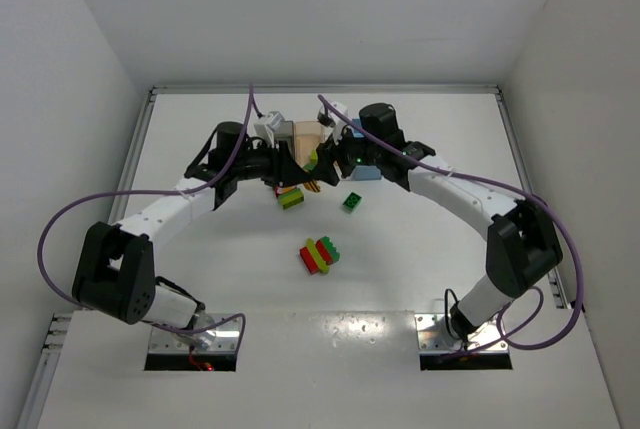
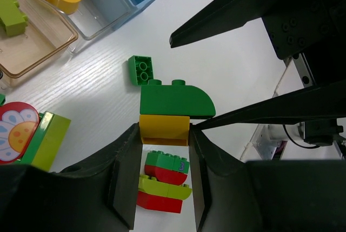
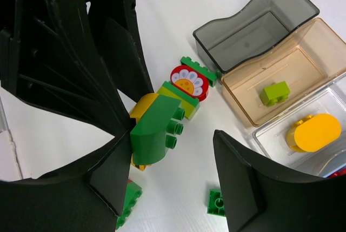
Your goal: Sort the legos into containers by color
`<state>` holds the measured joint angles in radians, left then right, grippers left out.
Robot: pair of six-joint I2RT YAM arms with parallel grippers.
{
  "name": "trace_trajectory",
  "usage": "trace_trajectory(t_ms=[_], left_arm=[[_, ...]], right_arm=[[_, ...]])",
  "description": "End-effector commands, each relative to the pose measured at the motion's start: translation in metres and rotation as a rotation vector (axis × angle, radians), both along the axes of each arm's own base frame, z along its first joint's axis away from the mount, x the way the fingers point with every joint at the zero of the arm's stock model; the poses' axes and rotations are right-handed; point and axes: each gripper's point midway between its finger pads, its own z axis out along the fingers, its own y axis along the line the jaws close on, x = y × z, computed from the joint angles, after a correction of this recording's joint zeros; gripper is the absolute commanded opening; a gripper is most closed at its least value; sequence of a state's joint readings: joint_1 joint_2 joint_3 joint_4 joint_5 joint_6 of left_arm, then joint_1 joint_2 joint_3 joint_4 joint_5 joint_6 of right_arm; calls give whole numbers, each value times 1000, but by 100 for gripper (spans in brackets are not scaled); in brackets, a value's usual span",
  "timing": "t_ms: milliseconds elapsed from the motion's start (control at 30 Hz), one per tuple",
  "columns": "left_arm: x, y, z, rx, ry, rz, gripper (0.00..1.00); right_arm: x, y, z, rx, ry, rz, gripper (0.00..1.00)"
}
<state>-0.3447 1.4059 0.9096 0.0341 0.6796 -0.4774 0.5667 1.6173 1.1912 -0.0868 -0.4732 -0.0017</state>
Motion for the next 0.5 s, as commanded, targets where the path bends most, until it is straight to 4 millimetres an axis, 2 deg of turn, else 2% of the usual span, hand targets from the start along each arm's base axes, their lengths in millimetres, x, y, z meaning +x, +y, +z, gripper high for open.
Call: trace_trajectory(t_ms=[0,467], left_arm=[[-6,-9,20,-32,-52,-53,11],[-15,-12,15,-9,-46,-81,11]], right_arm=[[14,-5,14,-5,-86,-46,61],[9,-25,2,-44,-83,-82,57]])
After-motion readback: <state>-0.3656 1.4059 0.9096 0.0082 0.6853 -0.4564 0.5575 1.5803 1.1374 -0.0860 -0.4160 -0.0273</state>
